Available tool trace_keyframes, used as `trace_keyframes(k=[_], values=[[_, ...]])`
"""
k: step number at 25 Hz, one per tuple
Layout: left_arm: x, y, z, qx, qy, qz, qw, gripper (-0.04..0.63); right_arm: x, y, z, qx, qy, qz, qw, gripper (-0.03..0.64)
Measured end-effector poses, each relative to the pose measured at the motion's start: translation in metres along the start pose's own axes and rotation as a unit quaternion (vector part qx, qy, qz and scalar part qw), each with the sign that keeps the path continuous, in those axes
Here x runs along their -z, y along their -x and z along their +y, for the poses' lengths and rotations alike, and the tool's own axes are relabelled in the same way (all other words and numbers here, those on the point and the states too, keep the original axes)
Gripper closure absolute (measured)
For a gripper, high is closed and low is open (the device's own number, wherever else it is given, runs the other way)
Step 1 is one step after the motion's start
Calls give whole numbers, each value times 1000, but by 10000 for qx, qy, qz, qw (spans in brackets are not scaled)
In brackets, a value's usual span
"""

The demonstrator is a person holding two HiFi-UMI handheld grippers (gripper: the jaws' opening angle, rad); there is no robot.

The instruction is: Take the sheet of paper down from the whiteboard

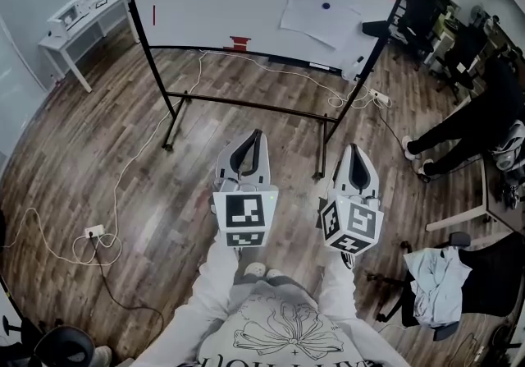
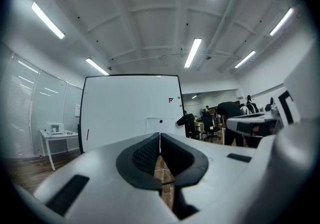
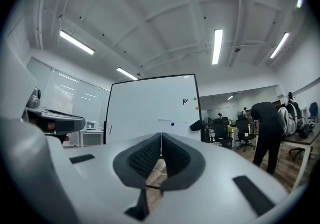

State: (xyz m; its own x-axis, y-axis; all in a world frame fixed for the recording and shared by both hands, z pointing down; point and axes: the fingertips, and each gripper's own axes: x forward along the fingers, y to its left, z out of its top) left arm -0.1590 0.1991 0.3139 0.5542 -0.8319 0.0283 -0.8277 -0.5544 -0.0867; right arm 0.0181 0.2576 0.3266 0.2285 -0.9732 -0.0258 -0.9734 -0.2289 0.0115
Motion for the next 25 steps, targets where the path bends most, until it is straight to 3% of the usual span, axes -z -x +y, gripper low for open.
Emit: trace_keyframes(k=[13,25], values=[[25,-52,12,111,82,212,9997,588,26,-43,-1,73,11,234,9997,614],[25,-174,26,-162,-10,236,9996,589,27,-176,-34,-134,15,107,9999,614]])
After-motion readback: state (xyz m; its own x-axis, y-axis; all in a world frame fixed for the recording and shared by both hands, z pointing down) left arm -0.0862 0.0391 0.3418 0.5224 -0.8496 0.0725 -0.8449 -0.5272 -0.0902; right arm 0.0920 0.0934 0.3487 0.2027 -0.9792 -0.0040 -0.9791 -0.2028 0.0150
